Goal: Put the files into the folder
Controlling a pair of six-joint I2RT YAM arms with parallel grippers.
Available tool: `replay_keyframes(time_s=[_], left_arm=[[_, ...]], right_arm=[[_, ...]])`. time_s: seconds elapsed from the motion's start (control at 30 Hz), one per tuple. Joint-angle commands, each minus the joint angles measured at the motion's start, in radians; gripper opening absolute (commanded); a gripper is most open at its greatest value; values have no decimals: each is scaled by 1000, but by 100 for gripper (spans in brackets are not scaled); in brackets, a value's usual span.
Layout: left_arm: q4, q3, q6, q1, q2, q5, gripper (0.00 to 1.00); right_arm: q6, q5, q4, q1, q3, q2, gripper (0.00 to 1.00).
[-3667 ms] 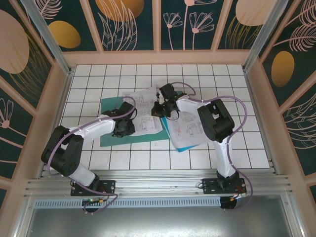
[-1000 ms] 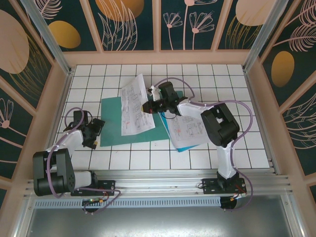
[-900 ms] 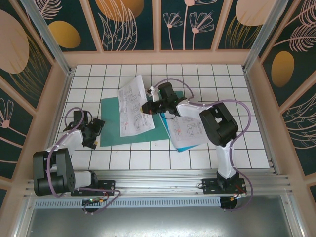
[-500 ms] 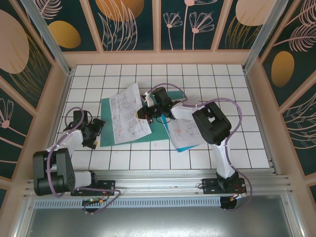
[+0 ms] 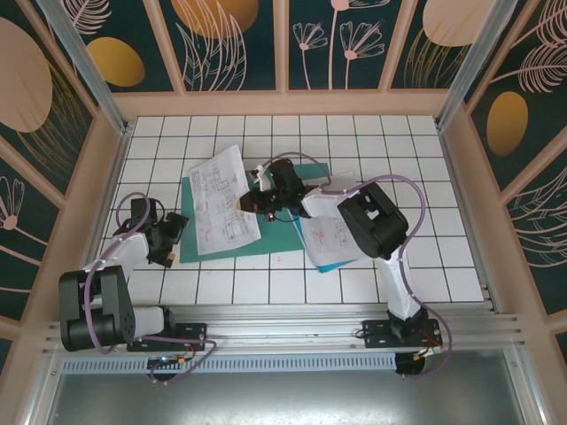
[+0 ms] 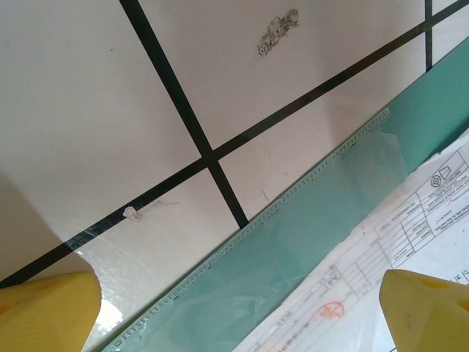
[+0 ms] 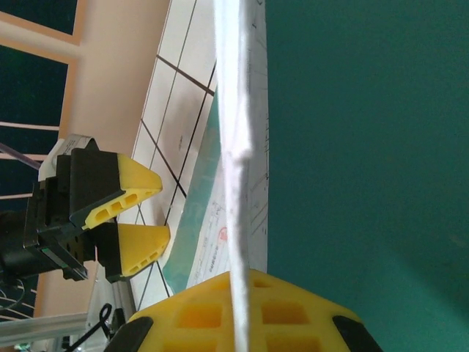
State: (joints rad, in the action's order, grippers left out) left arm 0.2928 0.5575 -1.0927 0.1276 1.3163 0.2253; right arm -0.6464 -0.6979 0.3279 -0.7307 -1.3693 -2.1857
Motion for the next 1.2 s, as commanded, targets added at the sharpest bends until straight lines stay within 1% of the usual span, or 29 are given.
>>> replay_keyframes(time_s=[0.0, 0.37, 0.73, 1.17], left_arm=[[-169, -62, -10, -25, 65, 214, 99], [-191, -88, -18, -25, 56, 255, 99], [-227, -118, -40, -24, 40, 285, 99], [-257, -157, -62, -27, 14, 310, 99]], right_arm=[[-69, 12, 94, -10, 18, -26, 0], [-189, 54, 223, -34, 82, -45, 0], [-252, 74, 278, -61, 105, -66, 0], [-329, 125, 364, -78, 173, -74, 0]])
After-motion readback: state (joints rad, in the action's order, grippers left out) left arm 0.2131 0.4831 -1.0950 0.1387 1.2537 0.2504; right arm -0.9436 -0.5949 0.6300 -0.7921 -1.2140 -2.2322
